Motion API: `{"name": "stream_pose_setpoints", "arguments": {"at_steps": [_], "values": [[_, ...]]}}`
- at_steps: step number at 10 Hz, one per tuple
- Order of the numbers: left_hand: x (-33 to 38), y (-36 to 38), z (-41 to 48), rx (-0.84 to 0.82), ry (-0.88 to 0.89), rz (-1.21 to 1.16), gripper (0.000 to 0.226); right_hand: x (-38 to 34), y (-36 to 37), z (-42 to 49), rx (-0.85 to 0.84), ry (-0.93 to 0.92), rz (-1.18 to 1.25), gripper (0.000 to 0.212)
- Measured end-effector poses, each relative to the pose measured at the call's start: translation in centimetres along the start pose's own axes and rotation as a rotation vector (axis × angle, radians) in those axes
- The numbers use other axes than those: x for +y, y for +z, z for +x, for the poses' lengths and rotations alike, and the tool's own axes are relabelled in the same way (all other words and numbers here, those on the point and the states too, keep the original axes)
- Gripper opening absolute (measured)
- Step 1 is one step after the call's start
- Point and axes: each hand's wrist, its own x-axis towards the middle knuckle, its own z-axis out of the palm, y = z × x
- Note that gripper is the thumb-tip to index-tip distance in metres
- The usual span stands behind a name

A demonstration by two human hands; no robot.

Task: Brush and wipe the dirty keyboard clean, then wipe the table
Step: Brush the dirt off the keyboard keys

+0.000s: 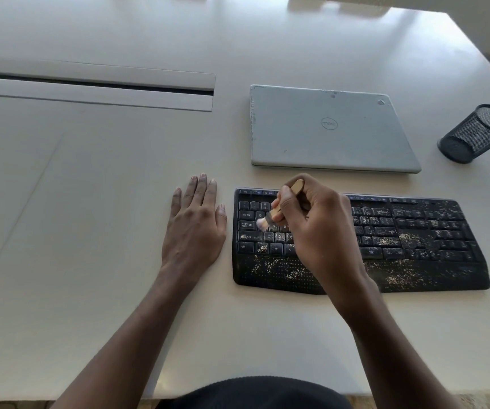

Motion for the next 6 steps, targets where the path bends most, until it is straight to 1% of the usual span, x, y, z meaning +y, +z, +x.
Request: {"name": "stream_pose_setpoints", "arguments": {"at_steps": [1,2,3,4,5,6], "values": [[-0.07,0.06,0.02,0.001,0.0,0.0,0.061,-0.04,-0.18,0.05,0.031,0.001,-0.001,0.024],[-0.05,0.08,-0.01,0.002,-0.004,-0.007,0.059,0.15,-0.12,0.13,-0.021,0.03,-0.031,0.024],[0.01,0.04,-0.01,0.004,-0.006,-0.016,0.058,0.17,-0.32,0.18,-0.039,0.044,-0.028,0.026],[0.01,-0.03,0.0,0.006,-0.006,-0.018,0.058,-0.1,-0.52,0.19,0.038,0.023,-0.01,0.025],[0.01,-0.05,0.02,0.008,-0.005,-0.017,0.059,0.04,-0.37,0.2,0.039,0.026,-0.023,0.024],[0.0,-0.05,-0.03,0.008,-0.006,-0.019,0.059,0.34,-0.18,0.23,-0.009,0.052,-0.028,0.025]]}}
